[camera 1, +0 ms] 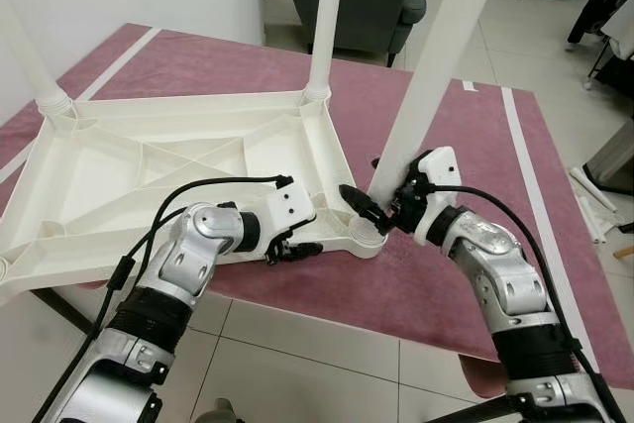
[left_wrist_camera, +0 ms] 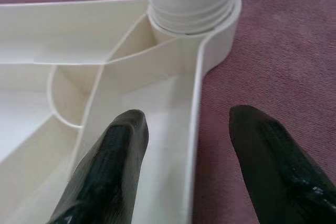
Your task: Building children table
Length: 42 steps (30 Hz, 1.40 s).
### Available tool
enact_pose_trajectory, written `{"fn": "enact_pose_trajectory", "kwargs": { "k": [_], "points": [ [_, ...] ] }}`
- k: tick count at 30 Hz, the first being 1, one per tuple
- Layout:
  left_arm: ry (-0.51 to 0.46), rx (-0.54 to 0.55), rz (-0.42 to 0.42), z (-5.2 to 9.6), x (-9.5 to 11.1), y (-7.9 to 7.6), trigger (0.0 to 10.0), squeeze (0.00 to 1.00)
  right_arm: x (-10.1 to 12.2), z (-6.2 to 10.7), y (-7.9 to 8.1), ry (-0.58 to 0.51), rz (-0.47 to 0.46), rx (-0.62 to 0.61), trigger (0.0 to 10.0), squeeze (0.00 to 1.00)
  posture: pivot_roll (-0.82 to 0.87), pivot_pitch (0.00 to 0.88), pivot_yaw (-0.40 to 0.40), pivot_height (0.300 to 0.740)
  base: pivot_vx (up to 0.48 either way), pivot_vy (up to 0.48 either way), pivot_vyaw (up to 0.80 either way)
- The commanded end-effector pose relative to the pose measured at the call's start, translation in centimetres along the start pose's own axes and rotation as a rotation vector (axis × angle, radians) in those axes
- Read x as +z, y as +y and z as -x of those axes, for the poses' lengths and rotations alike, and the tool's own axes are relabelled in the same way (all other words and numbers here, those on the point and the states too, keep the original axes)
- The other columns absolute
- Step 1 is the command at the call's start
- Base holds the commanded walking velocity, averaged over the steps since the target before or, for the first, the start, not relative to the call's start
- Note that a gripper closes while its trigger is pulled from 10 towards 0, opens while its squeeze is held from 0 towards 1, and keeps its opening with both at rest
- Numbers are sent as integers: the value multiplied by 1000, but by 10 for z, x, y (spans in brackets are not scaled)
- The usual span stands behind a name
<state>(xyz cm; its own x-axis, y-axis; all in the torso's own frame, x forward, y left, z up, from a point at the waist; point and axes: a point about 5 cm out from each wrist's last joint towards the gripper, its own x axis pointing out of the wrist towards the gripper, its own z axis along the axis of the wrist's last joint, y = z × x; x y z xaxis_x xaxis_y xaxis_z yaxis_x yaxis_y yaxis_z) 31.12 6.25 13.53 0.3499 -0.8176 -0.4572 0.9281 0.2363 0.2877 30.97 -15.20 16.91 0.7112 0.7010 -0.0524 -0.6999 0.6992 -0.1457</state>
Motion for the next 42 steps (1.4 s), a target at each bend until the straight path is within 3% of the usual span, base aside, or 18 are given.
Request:
{"fn": "enact_pose_trajectory", "kwargs": {
  "k": [1,2,3,4,6,7,12,13,16,17,18,19,28,31,33,35,38,42],
  "points": [
    [11,10,-14,-3,-1,1,10000,0,-5,-2,0,28,-8,31,10000,0,131,0,9,740,0,0,0],
    [19,9,-14,-5,-1,3,8667,0,-6,-4,-1,36,-10,49,10000,0,135,0,11,740,0,0,0],
    [19,9,-14,-5,-1,3,8667,0,-6,-4,-1,36,-10,49,10000,0,135,0,11,740,0,0,0],
    [29,8,-18,-6,-2,4,3922,0,-6,-7,-1,41,-10,64,10000,0,138,0,15,740,0,0,0],
    [29,8,-18,-6,-2,4,3922,0,-6,-7,-1,41,-10,64,10000,0,138,0,15,740,0,0,0],
    [33,6,-19,-7,-3,5,431,0,-7,-8,-2,47,-8,73,10000,0,140,0,17,740,0,0,0],
    [36,-12,-27,-6,-4,6,0,0,-9,-11,-2,62,3,100,9569,0,145,0,20,740,0,0,0],
    [39,-49,-41,-4,-6,5,0,0,-11,-13,-3,75,10,128,4549,0,145,0,20,740,0,0,0],
    [47,-97,-67,-2,-9,2,0,0,-13,-14,-4,88,18,149,2471,0,147,0,17,740,0,0,0],
    [47,-97,-67,-2,-9,2,0,0,-13,-14,-4,88,18,149,2471,0,147,0,17,740,0,0,0],
    [47,-111,-75,-2,-10,1,0,0,-14,-14,-4,92,19,157,510,0,146,0,15,740,0,0,0],
    [44,-120,-80,-2,-10,1,0,0,-14,-14,-4,93,19,160,0,0,146,0,15,740,0,0,0],
    [3,-142,-91,-2,-5,-1,0,0,-23,-13,-2,124,34,76,0,0,139,6,10,740,0,0,0],
    [-33,-142,-86,-3,1,0,0,0,-29,-15,-2,147,35,-68,0,0,134,16,3,740,0,0,0],
    [-74,-135,-79,-8,10,4,0,0,-38,-18,1,174,-1,-329,0,0,124,21,7,740,0,0,0],
    [-74,-135,-79,-8,10,4,0,0,-38,-18,1,174,-1,-329,0,0,124,21,7,740,0,0,0],
    [-112,-128,-78,-15,22,9,0,0,-46,-17,5,203,-44,-659,0,0,110,22,14,740,0,0,0],
    [-138,-135,-87,-23,32,10,0,0,-50,-15,11,225,-80,-912,0,0,96,20,23,740,0,0,0]
  ]
}}
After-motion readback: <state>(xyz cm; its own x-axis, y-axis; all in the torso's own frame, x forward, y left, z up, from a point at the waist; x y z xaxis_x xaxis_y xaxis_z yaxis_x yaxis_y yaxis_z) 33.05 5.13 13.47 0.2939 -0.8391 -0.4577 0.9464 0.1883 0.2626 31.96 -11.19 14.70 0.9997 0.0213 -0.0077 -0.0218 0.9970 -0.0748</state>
